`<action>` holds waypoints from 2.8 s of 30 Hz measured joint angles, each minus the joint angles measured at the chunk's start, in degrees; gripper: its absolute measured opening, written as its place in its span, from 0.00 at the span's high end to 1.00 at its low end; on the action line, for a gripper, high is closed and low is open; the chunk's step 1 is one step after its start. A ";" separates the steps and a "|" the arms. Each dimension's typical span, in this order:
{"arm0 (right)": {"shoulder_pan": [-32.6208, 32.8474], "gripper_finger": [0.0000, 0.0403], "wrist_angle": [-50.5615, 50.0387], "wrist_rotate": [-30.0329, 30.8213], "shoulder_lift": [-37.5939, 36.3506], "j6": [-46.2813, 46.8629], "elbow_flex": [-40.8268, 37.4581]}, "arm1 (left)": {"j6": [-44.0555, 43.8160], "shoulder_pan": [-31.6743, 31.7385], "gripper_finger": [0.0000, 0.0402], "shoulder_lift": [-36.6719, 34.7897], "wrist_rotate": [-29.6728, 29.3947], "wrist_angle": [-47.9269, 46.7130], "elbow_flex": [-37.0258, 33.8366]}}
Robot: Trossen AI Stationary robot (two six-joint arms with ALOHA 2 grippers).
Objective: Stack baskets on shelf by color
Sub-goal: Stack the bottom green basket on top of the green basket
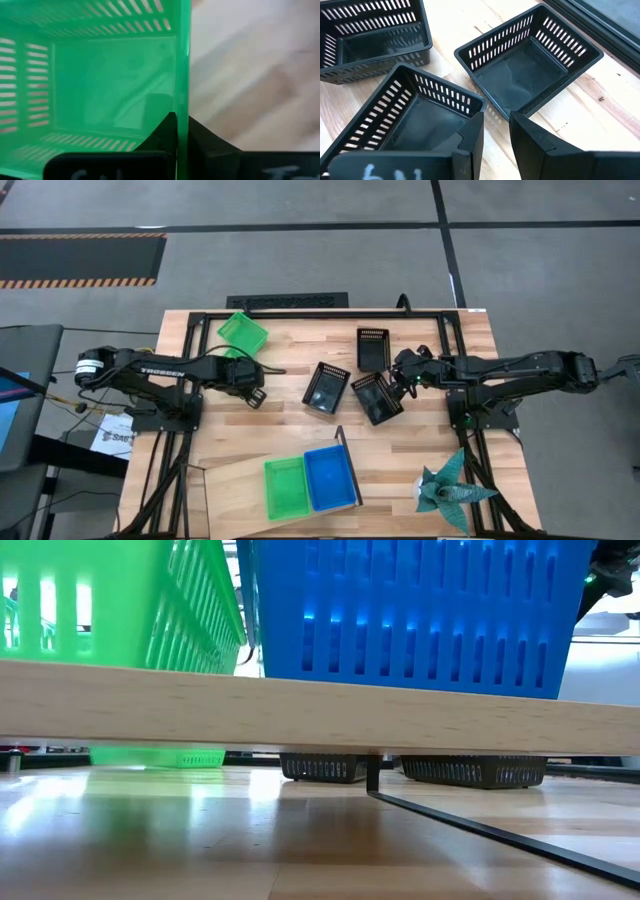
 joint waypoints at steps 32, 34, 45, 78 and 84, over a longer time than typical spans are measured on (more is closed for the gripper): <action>0.02 0.71 -1.50 -0.04 0.00 0.86 0.00 | 1.24 -56.79 1.00 27.82 -26.12 2.46 53.55; 0.02 0.71 -1.78 -0.13 0.00 0.86 0.00 | 0.19 -56.79 1.00 33.06 -25.89 -4.22 60.85; 0.02 0.71 -2.05 -0.20 0.00 0.86 0.00 | -16.00 -56.91 1.00 52.79 -15.84 -35.65 87.50; 0.02 0.71 -4.14 -0.20 -0.01 1.36 -0.02 | -14.25 -55.92 1.00 56.43 -9.45 -36.77 90.63; 0.02 0.71 -5.01 -0.20 0.00 1.36 -0.02 | -15.05 -55.92 1.00 56.22 -8.97 -36.78 87.71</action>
